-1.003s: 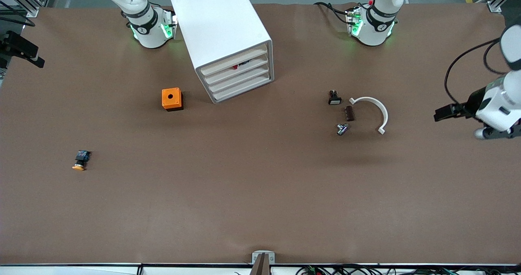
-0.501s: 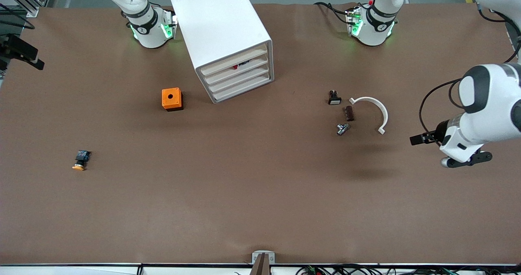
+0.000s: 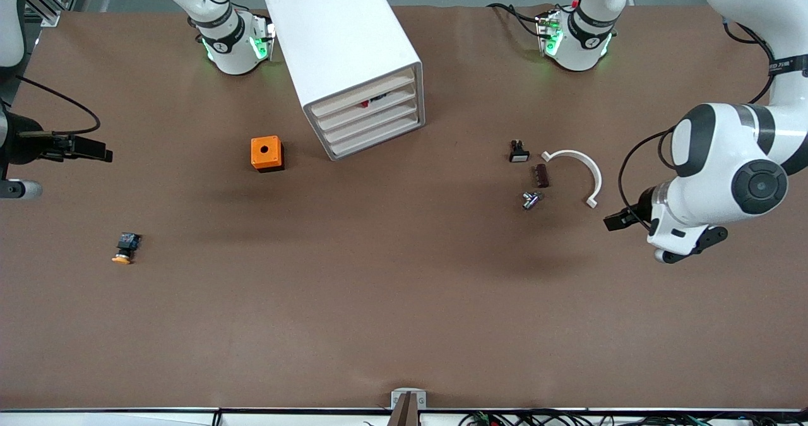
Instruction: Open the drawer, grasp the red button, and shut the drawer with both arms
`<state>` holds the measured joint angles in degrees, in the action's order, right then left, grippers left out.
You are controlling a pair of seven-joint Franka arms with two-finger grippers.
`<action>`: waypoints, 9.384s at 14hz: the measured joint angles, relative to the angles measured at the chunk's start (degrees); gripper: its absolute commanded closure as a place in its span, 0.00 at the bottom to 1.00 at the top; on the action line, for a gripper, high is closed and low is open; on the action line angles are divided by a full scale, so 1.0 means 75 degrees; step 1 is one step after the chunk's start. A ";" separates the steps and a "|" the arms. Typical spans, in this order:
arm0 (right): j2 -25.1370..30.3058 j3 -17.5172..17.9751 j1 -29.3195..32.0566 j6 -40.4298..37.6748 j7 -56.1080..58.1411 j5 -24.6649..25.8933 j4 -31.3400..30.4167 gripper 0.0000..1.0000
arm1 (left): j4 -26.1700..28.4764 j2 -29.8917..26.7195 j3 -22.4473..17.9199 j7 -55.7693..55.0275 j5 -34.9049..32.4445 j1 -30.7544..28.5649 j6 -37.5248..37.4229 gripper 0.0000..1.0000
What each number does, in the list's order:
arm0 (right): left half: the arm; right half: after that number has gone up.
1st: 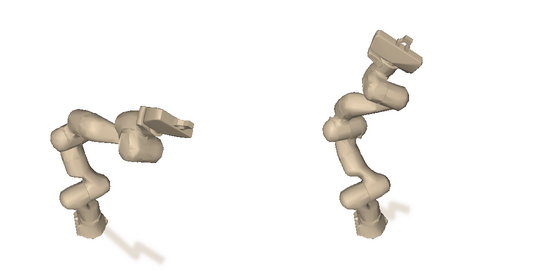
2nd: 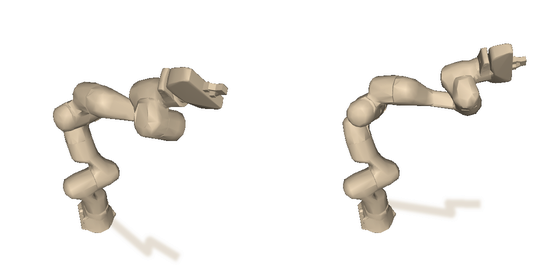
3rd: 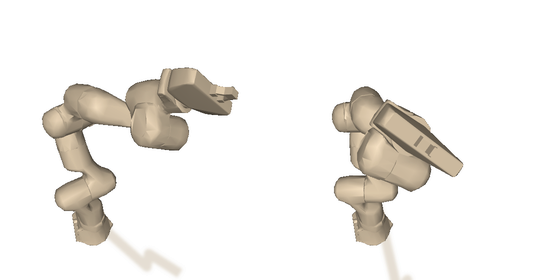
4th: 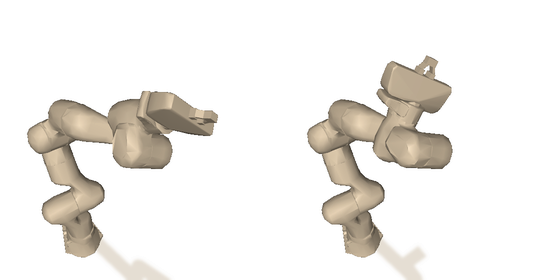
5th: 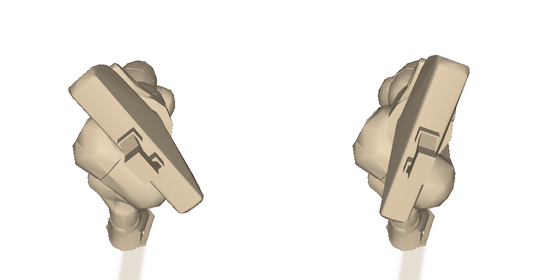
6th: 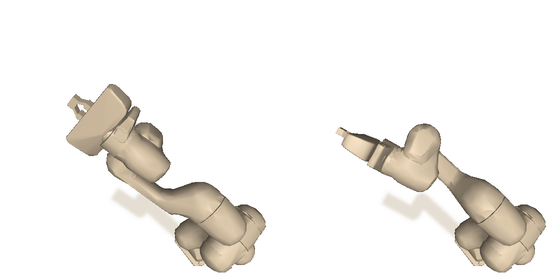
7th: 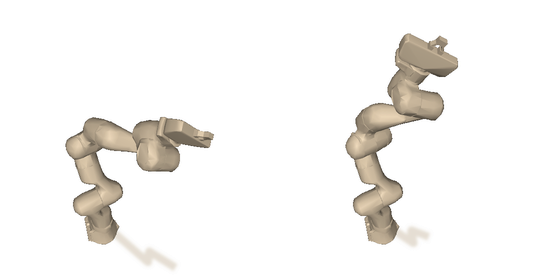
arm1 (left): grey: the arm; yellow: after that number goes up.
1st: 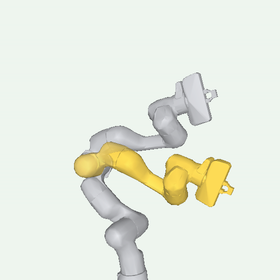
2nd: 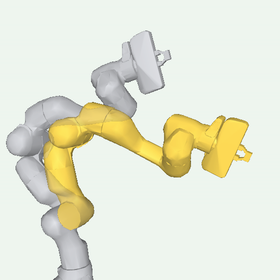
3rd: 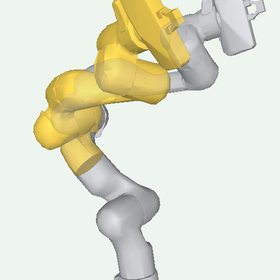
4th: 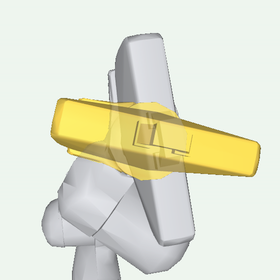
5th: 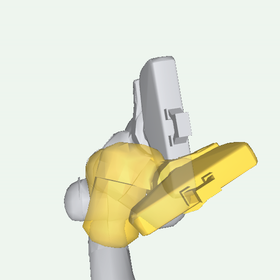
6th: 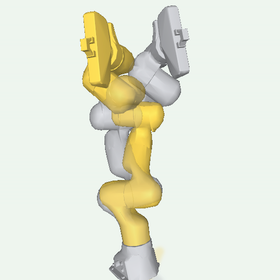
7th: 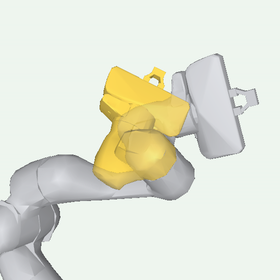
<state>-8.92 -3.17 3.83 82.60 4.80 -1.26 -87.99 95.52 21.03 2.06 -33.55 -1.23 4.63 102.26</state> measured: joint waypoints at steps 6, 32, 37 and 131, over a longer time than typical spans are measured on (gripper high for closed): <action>-0.0015 -0.0001 0.0083 -0.0024 0.0012 0.0061 0.0085 0.00 | -0.0792 0.0318 0.0018 -0.2380 0.0101 0.0603 -0.1742 0.00; -0.0093 0.0058 0.0102 0.0051 0.0001 0.0051 0.0085 0.00 | -0.1914 0.3085 0.0853 -1.2082 0.6434 0.1779 -0.2789 0.00; -0.0093 0.0096 -0.0075 0.0050 -0.0223 0.0048 0.0085 0.00 | -0.1922 0.3464 0.0899 -1.2829 0.7456 0.2411 -0.2908 0.39; -0.2229 0.0222 -0.7495 0.4790 -1.3649 -0.0314 -0.0973 0.23 | -0.3252 0.3117 0.0290 -0.3242 0.2530 0.1711 0.1306 0.00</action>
<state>-25.64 -1.50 -52.39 118.53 -97.57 -3.62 -95.29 71.13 44.41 4.23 -57.86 17.74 17.46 112.05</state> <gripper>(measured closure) 0.119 0.000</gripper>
